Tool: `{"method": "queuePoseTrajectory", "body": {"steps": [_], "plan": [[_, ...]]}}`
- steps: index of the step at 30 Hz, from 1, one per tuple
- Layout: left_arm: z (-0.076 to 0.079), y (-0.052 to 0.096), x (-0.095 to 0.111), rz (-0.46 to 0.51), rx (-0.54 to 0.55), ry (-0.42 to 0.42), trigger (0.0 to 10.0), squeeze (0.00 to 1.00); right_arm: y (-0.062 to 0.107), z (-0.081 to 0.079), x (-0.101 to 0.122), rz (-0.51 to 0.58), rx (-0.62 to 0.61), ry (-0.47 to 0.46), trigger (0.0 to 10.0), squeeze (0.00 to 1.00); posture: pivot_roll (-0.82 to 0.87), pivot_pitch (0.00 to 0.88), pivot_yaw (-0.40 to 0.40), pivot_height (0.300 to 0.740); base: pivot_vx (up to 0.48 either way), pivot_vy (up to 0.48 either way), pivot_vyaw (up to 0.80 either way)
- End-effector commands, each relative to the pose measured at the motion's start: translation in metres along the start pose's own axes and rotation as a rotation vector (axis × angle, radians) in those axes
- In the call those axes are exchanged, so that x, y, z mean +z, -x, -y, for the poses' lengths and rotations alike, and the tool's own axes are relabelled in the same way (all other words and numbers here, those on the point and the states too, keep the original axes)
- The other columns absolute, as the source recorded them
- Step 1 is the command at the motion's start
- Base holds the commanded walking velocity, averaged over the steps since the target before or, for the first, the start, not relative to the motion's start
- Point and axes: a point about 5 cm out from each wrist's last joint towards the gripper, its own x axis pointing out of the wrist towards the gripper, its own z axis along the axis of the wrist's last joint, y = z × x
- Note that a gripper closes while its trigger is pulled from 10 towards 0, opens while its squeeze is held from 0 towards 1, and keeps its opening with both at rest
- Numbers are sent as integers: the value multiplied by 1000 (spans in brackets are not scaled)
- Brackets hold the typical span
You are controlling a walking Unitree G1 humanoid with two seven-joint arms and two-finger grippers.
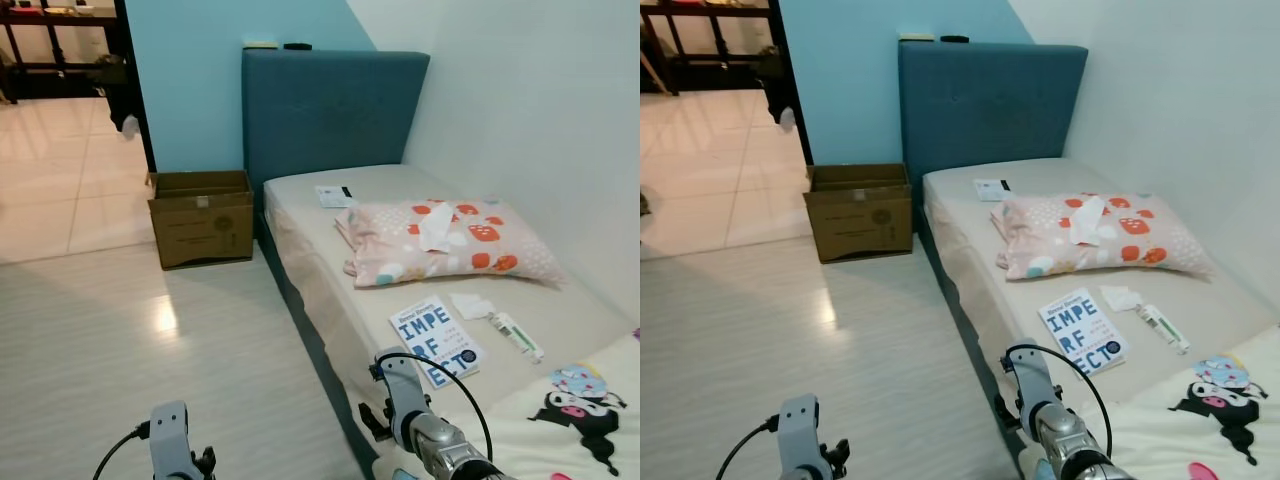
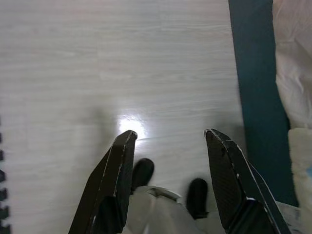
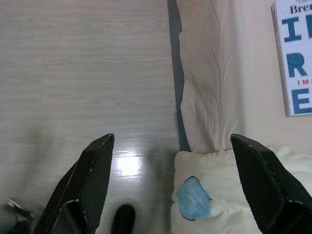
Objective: Clean up the room
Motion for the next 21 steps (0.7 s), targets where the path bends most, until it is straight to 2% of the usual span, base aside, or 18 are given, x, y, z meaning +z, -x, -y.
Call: {"method": "queuePoseTrajectory", "body": {"steps": [1,7,9,12,19,21], "plan": [[2,-1,4,2,-18,-36,10000,0,3,7,-8,-17,-33,-70,10000,0,-54,0,-43,740,0,0,0],[8,-3,14,25,-52,-77,10000,0,4,9,-12,-16,-49,-110,10000,0,-75,0,-18,740,0,0,0],[12,-5,21,48,-75,-47,10000,0,4,9,-13,-17,-51,-118,10000,0,-79,0,-14,740,0,0,0],[16,-6,27,64,-91,-54,10000,0,4,10,-14,-17,-52,-123,10000,0,-86,0,-9,740,0,0,0],[23,-6,28,66,-119,-74,10000,0,5,8,-15,-8,-24,-114,10000,0,-94,0,-9,740,36,0,0],[23,-6,26,62,-120,-76,10000,0,5,8,-17,-11,-17,-106,10000,0,-94,0,-10,740,281,0,769]]}}
